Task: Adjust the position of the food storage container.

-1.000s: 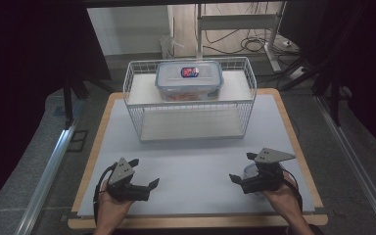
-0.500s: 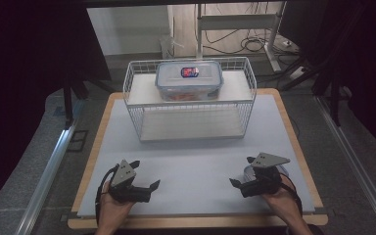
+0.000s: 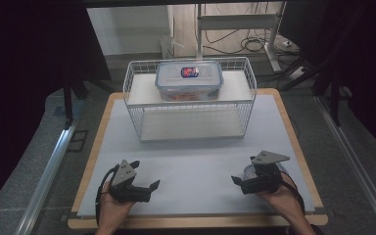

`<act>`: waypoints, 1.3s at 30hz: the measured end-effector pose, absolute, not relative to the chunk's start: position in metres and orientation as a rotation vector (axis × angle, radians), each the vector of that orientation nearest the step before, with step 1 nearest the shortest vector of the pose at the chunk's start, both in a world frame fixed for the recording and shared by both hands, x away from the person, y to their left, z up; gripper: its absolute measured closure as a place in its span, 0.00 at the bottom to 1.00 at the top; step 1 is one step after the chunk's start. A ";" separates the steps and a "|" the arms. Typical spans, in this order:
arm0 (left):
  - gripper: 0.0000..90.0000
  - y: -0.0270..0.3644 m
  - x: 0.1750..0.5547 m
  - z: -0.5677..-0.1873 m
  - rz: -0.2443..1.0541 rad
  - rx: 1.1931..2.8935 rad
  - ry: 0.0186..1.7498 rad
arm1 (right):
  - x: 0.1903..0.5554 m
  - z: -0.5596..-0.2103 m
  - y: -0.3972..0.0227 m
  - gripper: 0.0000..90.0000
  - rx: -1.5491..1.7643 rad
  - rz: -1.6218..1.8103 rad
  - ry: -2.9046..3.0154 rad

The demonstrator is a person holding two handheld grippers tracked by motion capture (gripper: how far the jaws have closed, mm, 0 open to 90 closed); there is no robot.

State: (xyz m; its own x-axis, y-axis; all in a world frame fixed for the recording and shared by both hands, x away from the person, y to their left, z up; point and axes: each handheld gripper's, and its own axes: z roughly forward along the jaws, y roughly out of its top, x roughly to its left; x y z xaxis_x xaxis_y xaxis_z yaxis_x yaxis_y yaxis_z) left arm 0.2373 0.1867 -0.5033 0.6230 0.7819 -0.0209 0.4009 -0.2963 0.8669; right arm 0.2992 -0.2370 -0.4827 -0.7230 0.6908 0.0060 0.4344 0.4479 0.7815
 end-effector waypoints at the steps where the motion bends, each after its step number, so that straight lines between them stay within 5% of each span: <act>1: 0.04 0.187 0.237 -0.503 0.516 1.918 0.940 | 0.300 -0.482 -0.238 0.00 0.980 1.152 2.386; 4: 0.04 0.187 0.237 -0.503 0.515 1.917 0.940 | 0.301 -0.480 -0.241 0.09 1.050 1.127 2.392; 12: 0.04 0.185 0.237 -0.503 0.514 1.922 0.940 | 0.297 -0.466 -0.265 0.75 1.117 1.077 2.316; 16: 0.04 0.185 0.237 -0.502 0.517 1.924 0.939 | 0.297 -0.463 -0.279 0.96 1.126 1.057 2.312; 39: 0.04 0.183 0.237 -0.502 0.499 1.928 0.932 | 0.295 -0.470 -0.347 0.99 1.343 0.839 2.122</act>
State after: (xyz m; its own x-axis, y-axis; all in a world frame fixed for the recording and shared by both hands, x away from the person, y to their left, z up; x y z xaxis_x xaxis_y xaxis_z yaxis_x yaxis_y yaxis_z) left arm 0.2372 0.1825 -0.5024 0.6333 0.7735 -0.0270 0.4063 -0.3026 0.8622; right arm 0.2955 -0.3468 -0.4698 -0.3968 0.9146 -0.0776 0.6140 0.3273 0.7182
